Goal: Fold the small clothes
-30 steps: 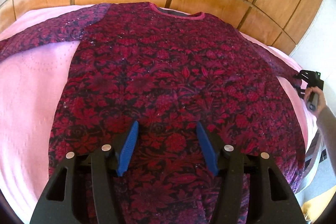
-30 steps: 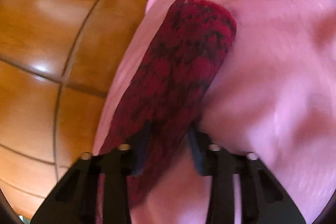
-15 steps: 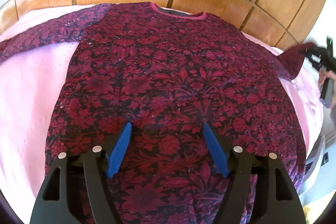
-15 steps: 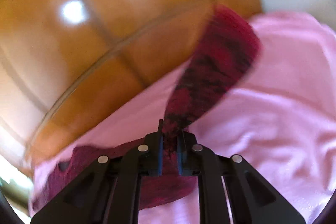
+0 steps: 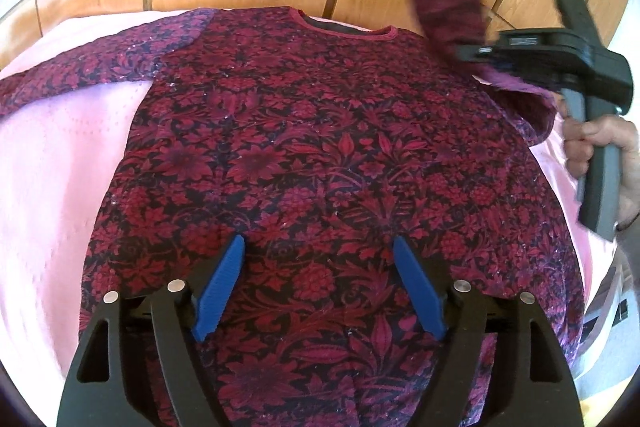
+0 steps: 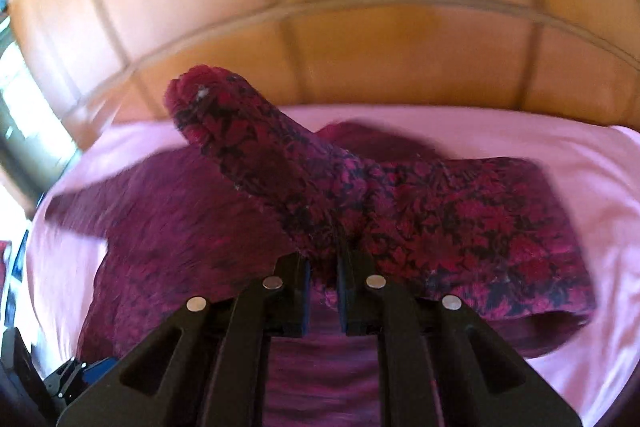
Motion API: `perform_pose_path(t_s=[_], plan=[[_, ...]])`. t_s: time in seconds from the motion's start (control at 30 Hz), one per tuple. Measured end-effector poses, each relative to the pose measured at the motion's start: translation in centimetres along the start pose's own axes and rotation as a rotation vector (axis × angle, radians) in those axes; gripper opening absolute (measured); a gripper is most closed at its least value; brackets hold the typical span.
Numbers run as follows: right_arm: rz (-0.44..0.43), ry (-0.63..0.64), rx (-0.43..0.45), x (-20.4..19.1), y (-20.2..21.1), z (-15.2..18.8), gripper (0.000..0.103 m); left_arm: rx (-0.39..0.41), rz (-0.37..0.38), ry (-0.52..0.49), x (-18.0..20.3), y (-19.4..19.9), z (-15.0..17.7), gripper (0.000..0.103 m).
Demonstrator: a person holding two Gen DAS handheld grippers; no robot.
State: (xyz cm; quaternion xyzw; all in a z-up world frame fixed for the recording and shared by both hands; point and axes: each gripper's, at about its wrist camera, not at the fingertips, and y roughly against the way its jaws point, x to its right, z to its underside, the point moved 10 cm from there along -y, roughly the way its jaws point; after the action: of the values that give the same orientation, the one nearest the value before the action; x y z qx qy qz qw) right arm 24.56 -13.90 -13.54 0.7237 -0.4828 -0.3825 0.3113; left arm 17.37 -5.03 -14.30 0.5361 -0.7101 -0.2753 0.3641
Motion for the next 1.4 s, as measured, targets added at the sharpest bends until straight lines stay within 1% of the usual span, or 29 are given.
perform_pose_path(t_s=[0.1, 0.2, 0.23, 0.27, 0.3, 0.33, 0.37, 0.47, 0.57, 0.67, 0.8, 0.9, 1.0, 1.03, 1.07, 1.1, 1.13, 1.17, 1.2, 1.23, 1.3, 1.37, 1.4], plan=[[-0.022, 0.042, -0.05, -2.5, -2.9, 0.8, 0.009, 0.002, 0.007, 0.002, 0.1, -0.1, 0.0, 0.076], [-0.008, 0.076, -0.068, -4.1, -4.5, 1.1, 0.011, 0.005, 0.011, 0.002, 0.2, -0.2, 0.0, 0.076], [-0.016, 0.078, -0.065, -4.6, -4.6, 1.3, 0.015, 0.004, 0.012, 0.003, 0.3, -0.2, 0.0, 0.076], [-0.024, 0.075, -0.06, -4.4, -4.1, 1.1, 0.024, 0.004, 0.013, 0.005, 0.3, -0.1, 0.1, 0.076], [-0.043, 0.069, -0.057, -4.8, -3.9, 1.1, 0.038, 0.004, 0.014, 0.006, 0.2, -0.1, 0.1, 0.076], [-0.056, 0.065, -0.047, -4.9, -3.4, 1.2, 0.041, 0.001, 0.024, 0.014, 0.1, 0.0, 0.0, 0.076], [-0.06, 0.066, -0.036, -4.6, -2.7, 1.5, 0.042, 0.001, 0.047, 0.032, 0.0, 0.3, -0.4, 0.076], [-0.101, 0.022, 0.014, -4.0, 0.2, 1.8, 0.054, 0.021, 0.114, 0.083, -0.3, 1.1, -1.8, 0.076], [-0.135, -0.054, 0.071, -1.6, 3.7, 2.5, 0.058, 0.047, 0.178, 0.118, -0.3, 1.9, -3.9, 0.076], [-0.127, -0.14, 0.116, 1.4, 6.8, 3.8, 0.059, 0.048, 0.222, 0.142, 0.0, 1.4, -6.3, 0.076], [-0.062, -0.265, 0.144, 7.0, 9.1, 6.1, 0.06, 0.035, 0.245, 0.191, 0.2, -0.6, -8.6, 0.076], [-0.027, -0.349, 0.156, 10.5, 10.1, 7.4, 0.058, -0.002, 0.244, 0.245, -0.2, -3.0, -10.2, 0.076], [0.017, -0.395, 0.144, 12.7, 9.5, 8.1, 0.054, -0.048, 0.249, 0.311, -0.6, -5.8, -11.5, 0.069], [0.024, -0.404, 0.139, 13.1, 9.2, 8.1, 0.054, -0.055, 0.251, 0.33, -0.6, -6.6, -11.9, 0.061], [0.029, -0.411, 0.134, 13.5, 8.7, 8.2, 0.054, -0.06, 0.246, 0.336, -0.6, -7.2, -12.2, 0.05], [0.031, -0.421, 0.127, 13.8, 8.0, 8.0, 0.053, -0.063, 0.241, 0.337, -0.6, -7.5, -12.5, 0.046], [0.029, -0.428, 0.124, 13.8, 7.2, 7.6, 0.052, -0.061, 0.232, 0.339, -0.7, -7.9, -12.8, 0.034], [0.028, -0.435, 0.12, 13.8, 6.2, 7.1, 0.052, -0.059, 0.228, 0.341, -0.7, -8.2, -13.2, 0.018], [0.032, -0.436, 0.118, 14.0, 5.8, 6.8, 0.05, -0.057, 0.224, 0.341, -0.9, -8.3, -13.5, 0.012], [0.052, -0.432, 0.115, 14.3, 5.1, 6.2, 0.049, -0.048, 0.222, 0.347, -1.1, -8.2, -14.0, 0.011], [0.097, -0.433, 0.113, 14.7, 3.8, 5.2, 0.042, 0.005, 0.207, 0.345, -1.9, -6.8, -15.1, 0.01], [0.152, -0.447, 0.123, 15.5, 3.1, 4.6, 0.037, 0.063, 0.171, 0.34, -3.2, -5.0, -16.0, 0.01], [0.172, -0.468, 0.122, 16.0, 2.7, 4.5, 0.035, 0.08, 0.15, 0.342, -4.1, -4.5, -16.2, 0.01]])
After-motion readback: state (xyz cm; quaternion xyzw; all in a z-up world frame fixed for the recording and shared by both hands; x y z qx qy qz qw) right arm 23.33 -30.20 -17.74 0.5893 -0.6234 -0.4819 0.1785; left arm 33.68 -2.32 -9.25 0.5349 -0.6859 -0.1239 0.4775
